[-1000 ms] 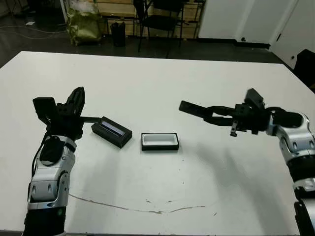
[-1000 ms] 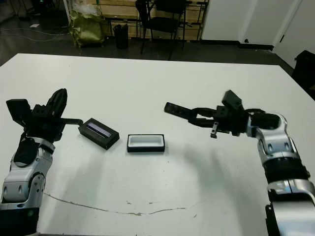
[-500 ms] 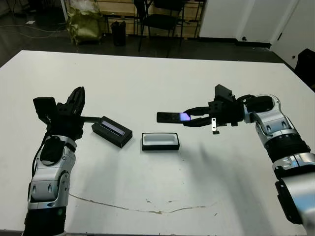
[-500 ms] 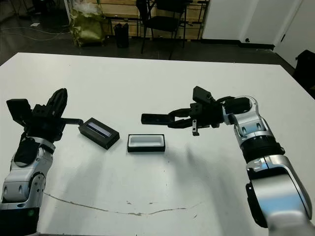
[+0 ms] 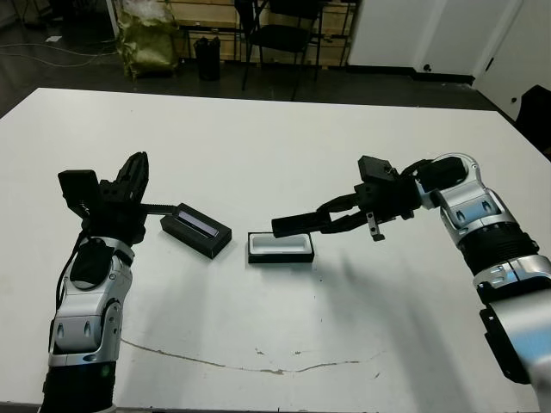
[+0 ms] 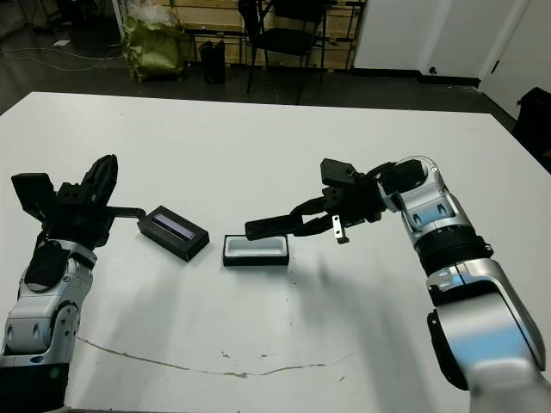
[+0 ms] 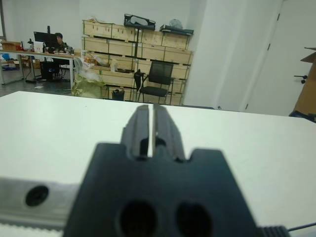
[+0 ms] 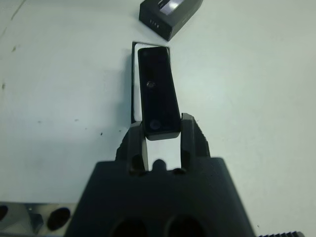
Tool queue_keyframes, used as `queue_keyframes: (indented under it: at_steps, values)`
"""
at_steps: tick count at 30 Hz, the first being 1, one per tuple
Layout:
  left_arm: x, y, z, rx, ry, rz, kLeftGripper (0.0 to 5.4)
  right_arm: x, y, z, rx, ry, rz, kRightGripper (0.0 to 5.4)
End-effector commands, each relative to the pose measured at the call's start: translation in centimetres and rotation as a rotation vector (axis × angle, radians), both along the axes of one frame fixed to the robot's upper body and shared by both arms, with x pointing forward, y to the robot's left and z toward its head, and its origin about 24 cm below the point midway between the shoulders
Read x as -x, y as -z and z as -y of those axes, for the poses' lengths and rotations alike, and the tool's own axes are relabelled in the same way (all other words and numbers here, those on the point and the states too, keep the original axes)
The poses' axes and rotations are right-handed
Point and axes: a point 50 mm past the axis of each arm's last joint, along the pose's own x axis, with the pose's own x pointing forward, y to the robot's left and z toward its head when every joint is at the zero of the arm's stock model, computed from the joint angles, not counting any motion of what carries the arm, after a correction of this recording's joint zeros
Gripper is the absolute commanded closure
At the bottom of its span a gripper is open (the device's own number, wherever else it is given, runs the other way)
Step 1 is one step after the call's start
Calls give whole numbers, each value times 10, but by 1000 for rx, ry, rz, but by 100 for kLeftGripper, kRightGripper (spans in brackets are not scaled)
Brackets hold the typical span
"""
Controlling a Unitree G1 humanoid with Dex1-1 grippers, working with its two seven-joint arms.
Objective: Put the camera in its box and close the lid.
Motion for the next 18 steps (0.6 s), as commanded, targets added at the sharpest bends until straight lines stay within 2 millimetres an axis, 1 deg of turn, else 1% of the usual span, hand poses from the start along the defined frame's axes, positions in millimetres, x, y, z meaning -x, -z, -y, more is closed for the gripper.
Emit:
queue_keyframes:
  at_steps: [1,18]
  values:
    - [1,6,-2,-7,-8,-30,540,-1,-2,3,45,-16,20,503]
    - [3,8,0,-8,-11,-27,540,-4,13,5,83,5,25,503]
